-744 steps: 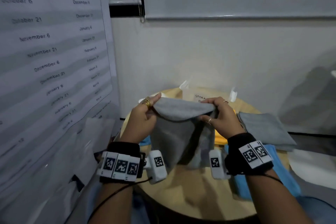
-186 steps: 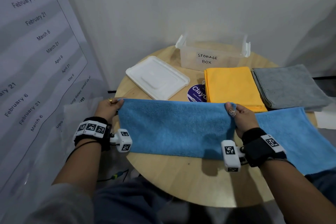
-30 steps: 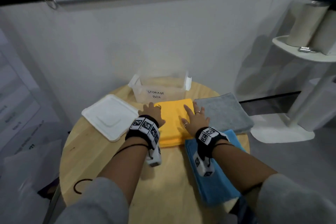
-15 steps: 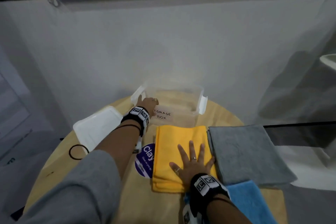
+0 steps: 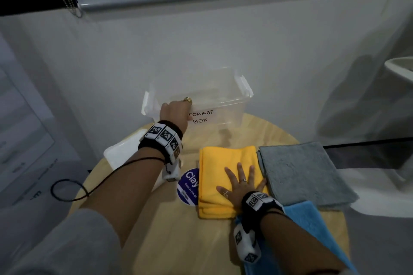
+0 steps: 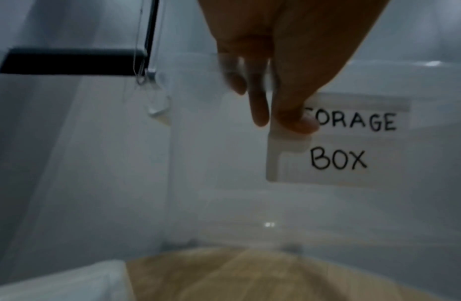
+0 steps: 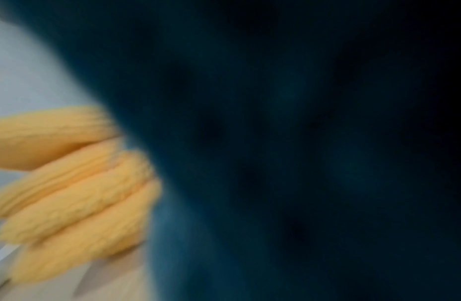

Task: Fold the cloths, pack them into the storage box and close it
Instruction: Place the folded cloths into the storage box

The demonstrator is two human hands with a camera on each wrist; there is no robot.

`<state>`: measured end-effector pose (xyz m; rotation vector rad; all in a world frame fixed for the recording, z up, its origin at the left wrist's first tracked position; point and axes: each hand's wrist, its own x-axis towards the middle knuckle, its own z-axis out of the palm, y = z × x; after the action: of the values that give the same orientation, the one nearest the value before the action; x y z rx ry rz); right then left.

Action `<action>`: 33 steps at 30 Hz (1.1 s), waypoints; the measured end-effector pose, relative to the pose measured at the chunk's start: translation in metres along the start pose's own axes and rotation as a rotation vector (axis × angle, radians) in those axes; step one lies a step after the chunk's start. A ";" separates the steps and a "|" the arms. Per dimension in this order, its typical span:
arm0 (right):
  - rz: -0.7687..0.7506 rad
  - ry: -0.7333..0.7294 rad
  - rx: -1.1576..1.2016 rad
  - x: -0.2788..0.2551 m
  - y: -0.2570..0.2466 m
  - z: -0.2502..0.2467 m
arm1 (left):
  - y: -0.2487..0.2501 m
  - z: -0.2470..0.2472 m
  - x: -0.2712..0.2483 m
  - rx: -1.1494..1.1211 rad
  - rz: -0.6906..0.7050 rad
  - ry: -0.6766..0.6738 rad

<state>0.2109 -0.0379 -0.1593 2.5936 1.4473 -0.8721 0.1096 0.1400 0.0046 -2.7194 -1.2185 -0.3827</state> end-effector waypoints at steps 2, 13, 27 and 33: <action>0.006 -0.013 0.002 -0.005 -0.003 -0.009 | -0.004 -0.024 -0.039 -0.047 -0.020 0.012; -0.153 0.306 0.247 -0.139 0.000 0.009 | -0.014 -0.073 -0.291 -0.139 -0.269 0.028; -0.071 0.226 0.059 -0.226 0.043 0.084 | -0.015 -0.024 -0.379 0.009 -0.246 -0.153; 0.018 0.274 -0.184 -0.240 0.059 0.089 | -0.028 -0.015 -0.372 0.064 -0.237 -0.204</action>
<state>0.1205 -0.2828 -0.1290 2.6586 1.4806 -0.3703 -0.1521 -0.1100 -0.0867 -2.6169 -1.5842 -0.0891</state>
